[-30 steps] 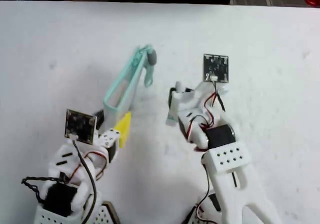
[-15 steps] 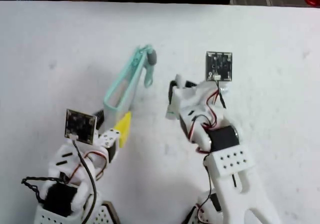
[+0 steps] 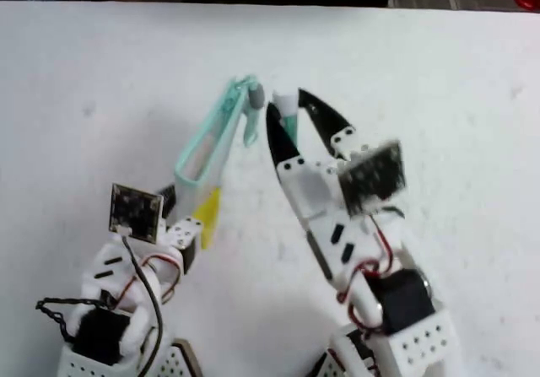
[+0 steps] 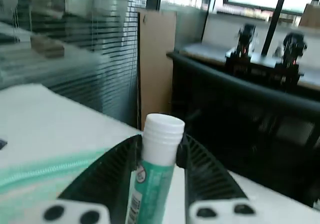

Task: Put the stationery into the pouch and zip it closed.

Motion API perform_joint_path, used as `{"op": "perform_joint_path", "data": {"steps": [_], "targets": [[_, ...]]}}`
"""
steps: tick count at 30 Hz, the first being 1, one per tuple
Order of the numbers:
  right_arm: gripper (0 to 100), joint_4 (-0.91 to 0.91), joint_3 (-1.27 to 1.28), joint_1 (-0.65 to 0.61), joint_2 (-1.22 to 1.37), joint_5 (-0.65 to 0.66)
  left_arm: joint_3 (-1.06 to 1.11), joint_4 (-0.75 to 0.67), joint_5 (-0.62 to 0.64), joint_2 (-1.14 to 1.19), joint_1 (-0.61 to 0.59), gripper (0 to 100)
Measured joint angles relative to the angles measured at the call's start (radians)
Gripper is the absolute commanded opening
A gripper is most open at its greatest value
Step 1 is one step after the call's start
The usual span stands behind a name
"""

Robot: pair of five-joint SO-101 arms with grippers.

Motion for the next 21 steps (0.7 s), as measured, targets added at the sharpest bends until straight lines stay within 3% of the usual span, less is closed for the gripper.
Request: {"op": "perform_joint_path", "data": {"steps": [7, 21], "targets": [[1.7, -0.126, 0.0, -0.002, -0.038, 0.0, 0.0, 0.0, 0.0, 0.0, 0.0, 20], [2.1, -0.209, -0.023, -0.192, -0.041, 0.006, 0.0, 0.0, 0.0, 0.0, 0.0, 20]]}}
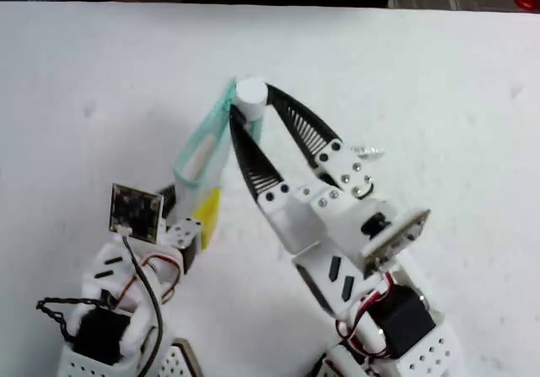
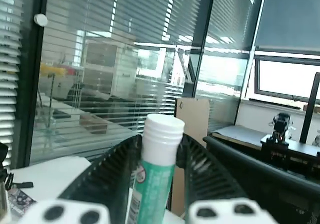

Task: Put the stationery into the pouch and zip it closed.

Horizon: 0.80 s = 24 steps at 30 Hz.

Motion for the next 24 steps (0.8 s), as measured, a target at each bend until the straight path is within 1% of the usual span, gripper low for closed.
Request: {"op": "perform_joint_path", "data": {"steps": [7, 9, 11, 16, 24], "targets": [[1.8, -0.06, -0.038, -0.003, -0.002, 0.0, 0.0, 0.0, 0.0, 0.0, 0.0, 20], [1.8, -0.075, -0.038, -0.003, 0.006, 0.0, 0.0, 0.0, 0.0, 0.0, 0.0, 23], [1.8, -0.078, -0.055, -0.005, 0.052, 0.0, 0.0, 0.0, 0.0, 0.0, 0.0, 25], [1.7, -0.078, -0.081, -0.008, 0.224, 0.0, 0.0, 0.0, 0.0, 0.0, 0.002, 24], [1.7, -0.04, -0.034, -0.009, 0.261, 0.0, 0.0, 0.0, 0.0, 0.0, 0.002, 24]]}}
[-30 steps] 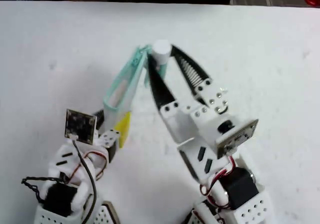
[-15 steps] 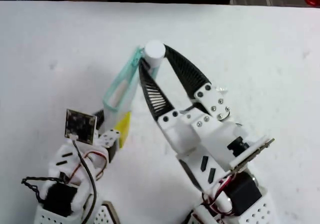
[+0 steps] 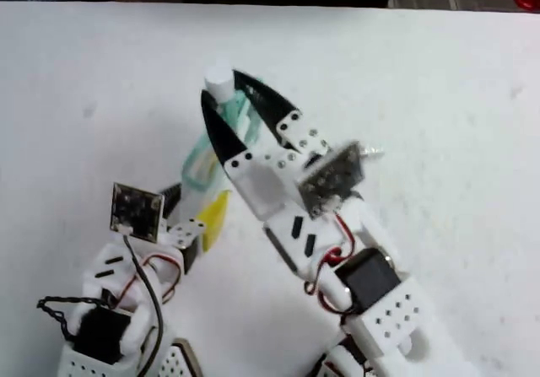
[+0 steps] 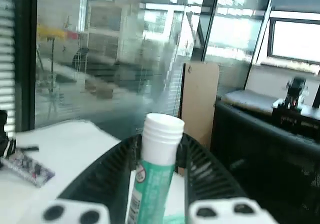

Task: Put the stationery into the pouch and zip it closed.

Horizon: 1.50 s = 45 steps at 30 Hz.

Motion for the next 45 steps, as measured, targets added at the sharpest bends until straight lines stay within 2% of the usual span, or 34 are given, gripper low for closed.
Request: {"op": "perform_joint_path", "data": {"steps": [17, 25, 33, 45], "targets": [[1.7, -0.006, 0.035, -0.057, -0.008, 0.003, 0.002, 0.0, 0.0, 0.0, 0.002, 24], [1.7, -0.031, 0.035, -0.066, 0.146, 0.003, 0.002, 0.002, 0.0, 0.0, 0.005, 24], [1.7, -0.074, 0.037, -0.146, 0.153, 0.003, 0.002, 0.002, 0.0, 0.0, 0.0, 24], [1.7, -0.083, 0.037, -0.132, 0.153, 0.002, 0.002, -0.002, 0.0, 0.0, 0.0, 24]]}}
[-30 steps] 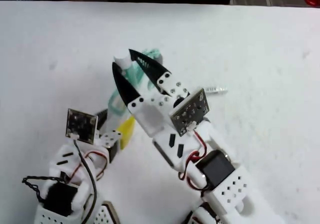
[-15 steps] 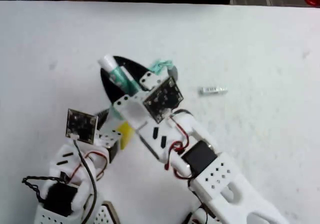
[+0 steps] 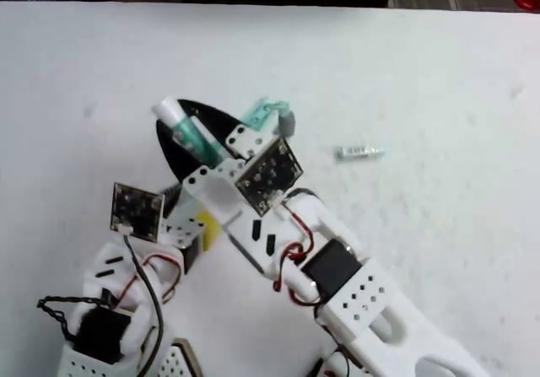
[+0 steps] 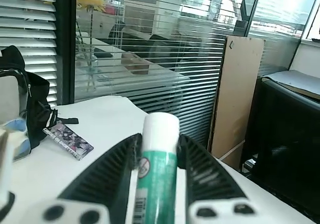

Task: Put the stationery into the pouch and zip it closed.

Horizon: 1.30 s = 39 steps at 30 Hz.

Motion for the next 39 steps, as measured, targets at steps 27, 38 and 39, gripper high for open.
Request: {"op": "perform_joint_path", "data": {"steps": [27, 38, 39], "targets": [[1.7, 0.764, 0.118, 0.684, -0.261, 0.16, 0.044, -0.138, 0.0, 0.0, 0.0, 16], [1.7, 0.697, 0.157, 0.658, 0.16, 0.235, 0.044, -0.129, 0.0, 0.0, -0.002, 16], [1.7, 0.689, 0.157, 0.641, 0.203, 0.235, 0.044, -0.129, 0.0, 0.0, -0.002, 16]]}}
